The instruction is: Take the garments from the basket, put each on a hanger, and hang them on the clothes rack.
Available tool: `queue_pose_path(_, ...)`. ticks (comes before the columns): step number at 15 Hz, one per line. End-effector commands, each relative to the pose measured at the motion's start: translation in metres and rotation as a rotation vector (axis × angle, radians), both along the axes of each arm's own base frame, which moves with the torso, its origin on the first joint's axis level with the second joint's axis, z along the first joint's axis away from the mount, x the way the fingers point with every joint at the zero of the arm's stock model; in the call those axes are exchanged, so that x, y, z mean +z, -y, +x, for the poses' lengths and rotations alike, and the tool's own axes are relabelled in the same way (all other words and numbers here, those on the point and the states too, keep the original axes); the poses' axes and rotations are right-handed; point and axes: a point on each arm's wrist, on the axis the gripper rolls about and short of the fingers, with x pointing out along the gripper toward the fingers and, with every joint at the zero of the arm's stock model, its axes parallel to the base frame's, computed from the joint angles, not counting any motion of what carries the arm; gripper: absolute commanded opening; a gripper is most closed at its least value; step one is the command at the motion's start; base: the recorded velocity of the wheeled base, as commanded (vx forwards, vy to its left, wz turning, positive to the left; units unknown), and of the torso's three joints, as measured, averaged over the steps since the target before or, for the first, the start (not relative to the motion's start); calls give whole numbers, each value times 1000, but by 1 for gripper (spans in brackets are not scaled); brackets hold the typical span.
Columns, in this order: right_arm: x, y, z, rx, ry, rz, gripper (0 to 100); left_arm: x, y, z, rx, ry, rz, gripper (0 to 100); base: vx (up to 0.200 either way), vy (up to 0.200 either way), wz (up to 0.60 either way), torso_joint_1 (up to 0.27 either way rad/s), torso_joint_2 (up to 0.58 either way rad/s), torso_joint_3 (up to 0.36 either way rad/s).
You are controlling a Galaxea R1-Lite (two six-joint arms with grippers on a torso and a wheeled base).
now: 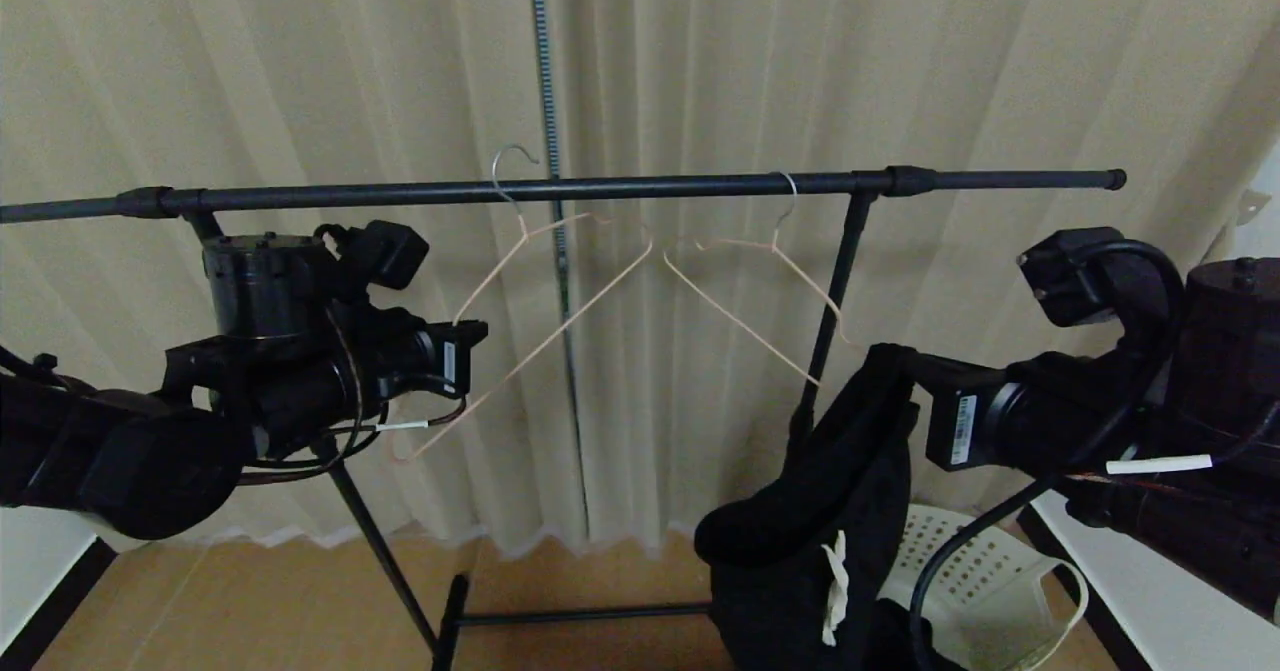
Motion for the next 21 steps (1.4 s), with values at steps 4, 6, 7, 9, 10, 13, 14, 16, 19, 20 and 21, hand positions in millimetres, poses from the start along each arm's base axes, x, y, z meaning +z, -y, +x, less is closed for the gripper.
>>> queue_pose_path(4, -2, -1, 0, 2, -4, -5, 0, 3, -16, -66, -67, 27, -20, 0, 0, 0, 0, 0, 0, 0)
queue_pose_path(6, -2, -1, 0, 1, -5, -8, 0, 0, -23, -93, -93, 39, -29, 0, 0, 0, 0, 0, 0, 0)
queue_pose_path(7, -1, -1, 0, 2, -1, -11, 0, -2, -24, -99, -97, 35, -30, 0, 0, 0, 0, 0, 0, 0)
queue_pose_path(9, -1, -1, 0, 7, 3, -33, 0, -9, -29, -126, -140, 22, -30, 0, 0, 0, 0, 0, 0, 0)
queue_pose_path(10, -1, -2, 1, 10, 5, -50, 0, -13, -32, -136, -164, 20, -24, 0, 0, 0, 0, 0, 0, 0)
queue_pose_path(13, 0, -3, 2, 25, 24, -124, 0, -23, -36, -161, -218, 9, -15, 0, 0, 0, 0, 0, 0, 0)
queue_pose_path(14, -1, -3, 2, 18, 27, -151, 0, -26, -37, -168, -238, 10, -9, 0, 0, 0, 0, 0, 0, 0)
queue_pose_path(16, -5, -4, 5, -12, 25, -202, 0, -31, -39, -178, -274, 21, 14, 0, 0, 0, 0, 0, 0, 0)
queue_pose_path(19, -7, -7, 10, -43, 27, -273, 0, -36, -36, -190, -370, 20, 20, 0, 0, 0, 0, 0, 0, 0)
queue_pose_path(20, -8, -8, 13, -50, 25, -276, 0, -37, -33, -191, -398, 17, 20, 0, 0, 0, 0, 0, 0, 0)
queue_pose_path(21, -8, -10, 14, -58, 25, -279, 0, -37, -31, -193, -418, 18, 20, 0, 0, 0, 0, 0, 0, 0)
